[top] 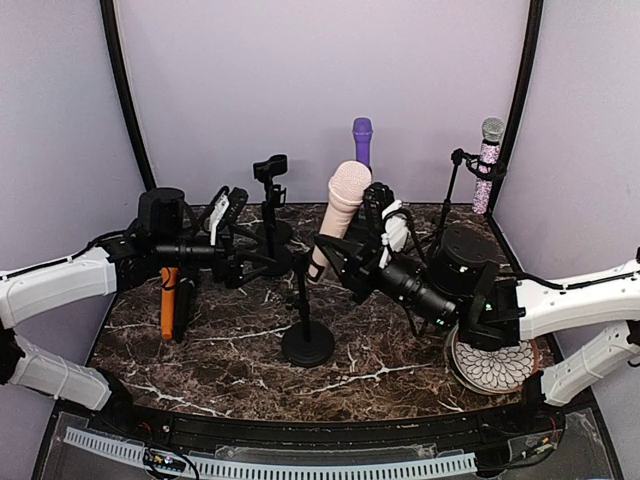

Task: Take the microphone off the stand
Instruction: Hold the microphone stand with the microphone at the center of the board, then unscrew the knob on the microphone stand.

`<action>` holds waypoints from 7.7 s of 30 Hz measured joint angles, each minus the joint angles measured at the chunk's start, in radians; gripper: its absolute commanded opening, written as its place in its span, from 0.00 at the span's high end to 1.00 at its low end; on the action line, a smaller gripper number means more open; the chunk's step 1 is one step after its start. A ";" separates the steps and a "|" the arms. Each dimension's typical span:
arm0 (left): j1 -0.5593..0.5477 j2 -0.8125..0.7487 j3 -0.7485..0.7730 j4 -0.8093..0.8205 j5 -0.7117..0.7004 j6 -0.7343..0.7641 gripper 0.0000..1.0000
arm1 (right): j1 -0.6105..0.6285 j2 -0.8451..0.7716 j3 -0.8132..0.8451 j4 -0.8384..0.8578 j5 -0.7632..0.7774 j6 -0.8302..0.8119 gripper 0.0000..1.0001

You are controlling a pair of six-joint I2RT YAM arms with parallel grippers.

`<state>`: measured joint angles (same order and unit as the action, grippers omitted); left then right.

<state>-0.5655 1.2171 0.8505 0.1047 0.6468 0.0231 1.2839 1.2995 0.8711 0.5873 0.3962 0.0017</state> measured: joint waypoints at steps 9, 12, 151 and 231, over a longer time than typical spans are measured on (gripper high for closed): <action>-0.082 0.005 -0.053 0.124 0.013 -0.043 0.12 | -0.142 -0.071 -0.056 -0.017 -0.321 0.022 0.80; -0.098 0.005 -0.137 0.206 -0.016 -0.085 0.14 | -0.180 -0.075 -0.060 -0.019 -0.404 0.037 0.80; -0.440 0.011 -0.330 0.353 -0.593 0.432 0.42 | -0.412 -0.116 -0.094 -0.033 -0.842 0.102 0.87; -0.444 0.229 -0.140 0.282 -0.551 0.507 0.64 | -0.430 -0.135 -0.130 0.010 -0.863 0.159 0.89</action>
<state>-1.0100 1.4460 0.7105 0.3866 0.0956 0.5304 0.8543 1.1641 0.7410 0.5972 -0.4671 0.1612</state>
